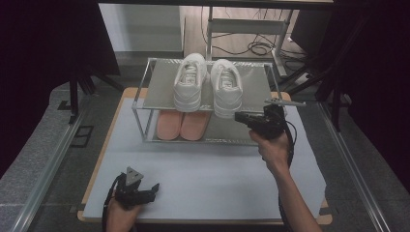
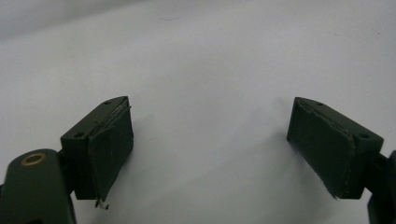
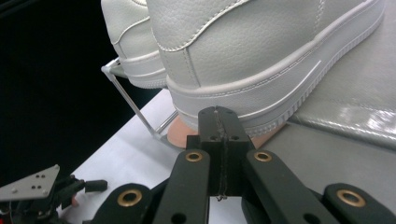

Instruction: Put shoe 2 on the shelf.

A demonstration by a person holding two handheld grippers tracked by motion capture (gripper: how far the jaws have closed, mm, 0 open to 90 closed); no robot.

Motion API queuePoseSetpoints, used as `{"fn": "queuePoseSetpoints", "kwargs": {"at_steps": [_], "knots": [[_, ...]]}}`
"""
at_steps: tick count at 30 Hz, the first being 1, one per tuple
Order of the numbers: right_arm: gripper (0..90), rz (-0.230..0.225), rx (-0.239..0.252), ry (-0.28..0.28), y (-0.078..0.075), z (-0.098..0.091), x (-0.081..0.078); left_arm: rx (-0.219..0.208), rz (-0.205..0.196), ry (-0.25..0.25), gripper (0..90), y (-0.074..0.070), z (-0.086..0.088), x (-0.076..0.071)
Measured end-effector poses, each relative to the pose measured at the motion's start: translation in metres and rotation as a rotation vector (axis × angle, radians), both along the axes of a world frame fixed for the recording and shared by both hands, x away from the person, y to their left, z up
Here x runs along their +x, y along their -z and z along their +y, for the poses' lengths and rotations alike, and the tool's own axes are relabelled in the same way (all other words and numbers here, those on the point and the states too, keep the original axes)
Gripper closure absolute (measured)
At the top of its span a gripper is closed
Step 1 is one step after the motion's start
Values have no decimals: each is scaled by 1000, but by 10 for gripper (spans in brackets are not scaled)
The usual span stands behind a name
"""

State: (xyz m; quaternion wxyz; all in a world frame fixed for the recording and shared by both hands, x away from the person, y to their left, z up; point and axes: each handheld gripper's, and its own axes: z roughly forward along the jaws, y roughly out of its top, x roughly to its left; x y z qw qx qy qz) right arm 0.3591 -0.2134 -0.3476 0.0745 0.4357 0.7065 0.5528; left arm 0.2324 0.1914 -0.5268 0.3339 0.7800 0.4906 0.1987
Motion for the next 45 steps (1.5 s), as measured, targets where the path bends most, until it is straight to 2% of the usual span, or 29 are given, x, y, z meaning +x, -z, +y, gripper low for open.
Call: {"fn": "queuePoseSetpoints", "kwargs": {"at_steps": [12,19,27,29,35,40,45], "knots": [[900,8,-9,5,2,23,18,1,1,0,144,0,0,0],[900,-16,-44,-16,2,41,22,1,0,0,145,0,0,0],[875,-18,-69,-17,0,37,17,1,-1,-1,145,0,0,0],[859,-27,-90,-17,0,35,13,2,0,0,145,0,0,0],[761,-56,-143,-20,-2,25,1,2,-1,-1,145,0,0,0],[594,-88,-189,-24,-2,16,-12,1,-2,-2,145,0,0,0],[468,-110,-241,-32,5,4,-23,1,-1,-1,145,0,0,0]]}}
